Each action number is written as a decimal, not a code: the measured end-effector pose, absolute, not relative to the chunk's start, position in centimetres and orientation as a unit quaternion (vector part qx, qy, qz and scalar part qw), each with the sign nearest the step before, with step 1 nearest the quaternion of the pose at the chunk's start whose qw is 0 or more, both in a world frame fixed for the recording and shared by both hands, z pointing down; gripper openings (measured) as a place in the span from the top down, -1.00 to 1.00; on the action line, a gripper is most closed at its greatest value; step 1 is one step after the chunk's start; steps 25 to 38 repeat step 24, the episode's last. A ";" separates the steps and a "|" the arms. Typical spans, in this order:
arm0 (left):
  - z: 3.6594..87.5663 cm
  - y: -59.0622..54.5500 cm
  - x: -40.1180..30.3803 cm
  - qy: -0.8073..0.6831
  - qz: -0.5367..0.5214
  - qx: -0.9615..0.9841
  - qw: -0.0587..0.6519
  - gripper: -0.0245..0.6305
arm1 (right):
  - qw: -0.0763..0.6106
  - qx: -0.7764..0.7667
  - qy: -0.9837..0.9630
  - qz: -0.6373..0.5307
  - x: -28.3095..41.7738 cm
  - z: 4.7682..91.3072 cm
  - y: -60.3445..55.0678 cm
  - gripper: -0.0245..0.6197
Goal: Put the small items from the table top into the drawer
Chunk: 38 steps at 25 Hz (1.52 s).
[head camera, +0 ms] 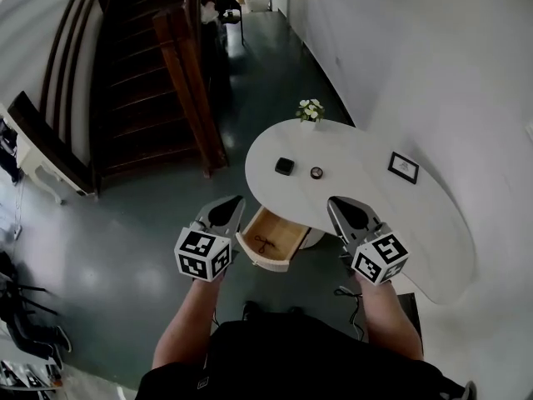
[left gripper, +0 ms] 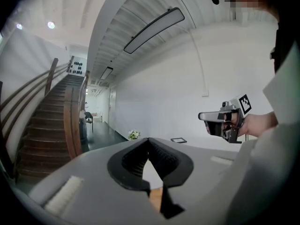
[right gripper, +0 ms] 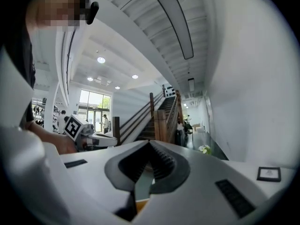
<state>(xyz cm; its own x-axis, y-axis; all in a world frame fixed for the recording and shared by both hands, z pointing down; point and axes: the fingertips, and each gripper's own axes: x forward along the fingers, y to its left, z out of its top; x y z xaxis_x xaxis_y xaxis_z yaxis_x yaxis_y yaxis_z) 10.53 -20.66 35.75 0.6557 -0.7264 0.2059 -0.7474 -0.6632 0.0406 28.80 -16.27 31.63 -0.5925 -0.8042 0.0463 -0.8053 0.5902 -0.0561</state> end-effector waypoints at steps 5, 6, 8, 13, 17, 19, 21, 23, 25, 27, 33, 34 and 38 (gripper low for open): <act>34.8 -21.2 10.0 -0.404 0.081 0.910 0.050 0.89 | 0.010 0.454 -0.890 0.031 28.0 31.5 -16.7 0.89; 34.8 -21.2 9.8 -0.404 0.080 0.910 0.050 0.89 | 0.012 0.453 -0.891 0.032 27.7 31.6 -16.7 0.89; 34.9 -21.3 9.3 -0.405 0.079 0.910 0.051 0.89 | 0.015 0.451 -0.892 0.033 27.0 31.7 -16.7 0.89; 35.3 -21.6 8.7 -0.406 0.076 0.909 0.058 0.89 | 0.020 0.448 -0.893 0.039 26.3 32.3 -16.9 0.89; 35.6 -21.6 8.2 -0.407 0.077 0.908 0.061 0.89 | 0.020 0.450 -0.892 0.042 26.1 32.6 -17.0 0.89; 35.9 -21.7 8.0 -0.406 0.078 0.908 0.062 0.89 | 0.020 0.450 -0.892 0.042 25.9 32.7 -17.1 0.89; 36.1 -21.7 7.8 -0.407 0.079 0.908 0.063 0.89 | 0.020 0.450 -0.892 0.043 25.6 32.8 -17.1 0.89; 36.1 -21.7 7.6 -0.407 0.079 0.908 0.064 0.89 | 0.019 0.449 -0.892 0.044 25.4 32.8 -17.1 0.89; 36.1 -21.8 7.5 -0.407 0.079 0.908 0.064 0.89 | 0.019 0.449 -0.892 0.044 25.3 32.8 -17.1 0.89; 36.1 -21.8 7.5 -0.407 0.079 0.908 0.064 0.89 | 0.019 0.449 -0.892 0.044 25.3 32.8 -17.1 0.89; 36.1 -21.8 7.5 -0.407 0.079 0.908 0.064 0.89 | 0.019 0.449 -0.892 0.044 25.3 32.8 -17.1 0.89; 36.1 -21.8 7.5 -0.407 0.079 0.908 0.064 0.89 | 0.019 0.449 -0.892 0.044 25.3 32.8 -17.1 0.89; 36.1 -21.8 7.5 -0.407 0.079 0.908 0.064 0.89 | 0.019 0.449 -0.892 0.044 25.3 32.8 -17.1 0.89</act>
